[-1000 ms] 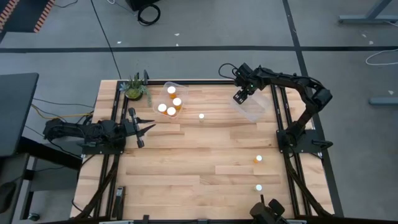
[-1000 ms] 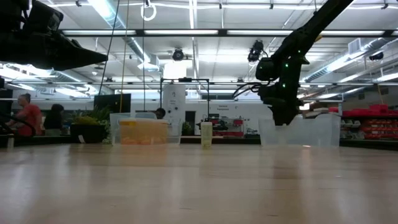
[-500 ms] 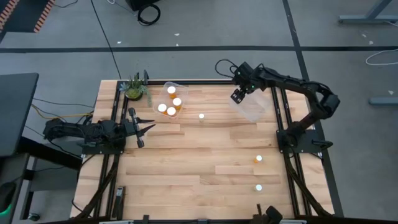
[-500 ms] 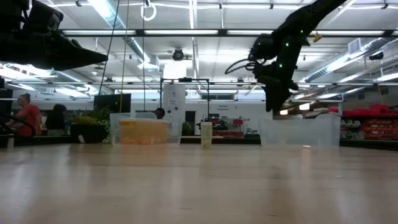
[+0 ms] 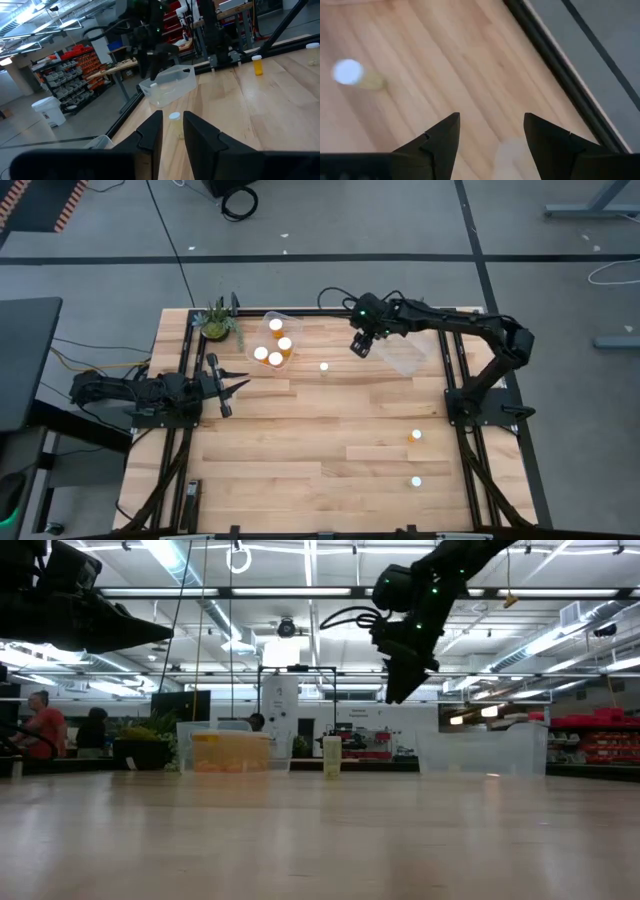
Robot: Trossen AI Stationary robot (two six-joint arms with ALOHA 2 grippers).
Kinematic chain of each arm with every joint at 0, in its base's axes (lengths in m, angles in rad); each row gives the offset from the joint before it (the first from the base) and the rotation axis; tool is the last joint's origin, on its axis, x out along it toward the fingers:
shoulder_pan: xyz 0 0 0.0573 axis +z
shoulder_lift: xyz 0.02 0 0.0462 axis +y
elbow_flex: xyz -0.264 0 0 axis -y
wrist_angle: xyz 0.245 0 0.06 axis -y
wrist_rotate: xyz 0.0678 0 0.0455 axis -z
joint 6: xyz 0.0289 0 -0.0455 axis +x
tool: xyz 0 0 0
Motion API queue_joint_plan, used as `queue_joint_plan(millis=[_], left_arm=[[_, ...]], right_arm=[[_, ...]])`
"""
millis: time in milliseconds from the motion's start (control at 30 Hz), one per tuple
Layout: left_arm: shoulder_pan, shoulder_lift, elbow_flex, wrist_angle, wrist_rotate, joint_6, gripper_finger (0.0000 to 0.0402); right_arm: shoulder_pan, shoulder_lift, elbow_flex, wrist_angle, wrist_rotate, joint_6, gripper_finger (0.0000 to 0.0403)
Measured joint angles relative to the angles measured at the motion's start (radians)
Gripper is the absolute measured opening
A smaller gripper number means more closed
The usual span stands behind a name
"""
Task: Pick and place medicine bottles into bin by pill shape (circle, oval)
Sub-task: Put the small yellow pill bottle into the right transparent bin
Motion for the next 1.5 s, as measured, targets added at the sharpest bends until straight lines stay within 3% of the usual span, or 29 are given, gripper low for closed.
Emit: queue_joint_plan(millis=[367,633,1233,1500], left_arm=[[0.000,0.000,0.000,0.000,0.000,0.000,0.0086],[0.000,0.000,0.000,0.000,0.000,0.000,0.0088],[0.000,0.000,0.000,0.000,0.000,0.000,0.0086],[0.000,0.000,0.000,0.000,0.000,0.000,0.0090]], right_arm=[[0.173,0.218,0.217,-0.029,-0.079,-0.050,0.0227],[0.230,0.294,0.256,0.048,-0.153,-0.088,0.0227],[0.213,0.399,0.254,0.122,-0.097,-0.153,0.0227],[0.186,0.412,0.249,0.080,-0.139,-0.125,0.0216]])
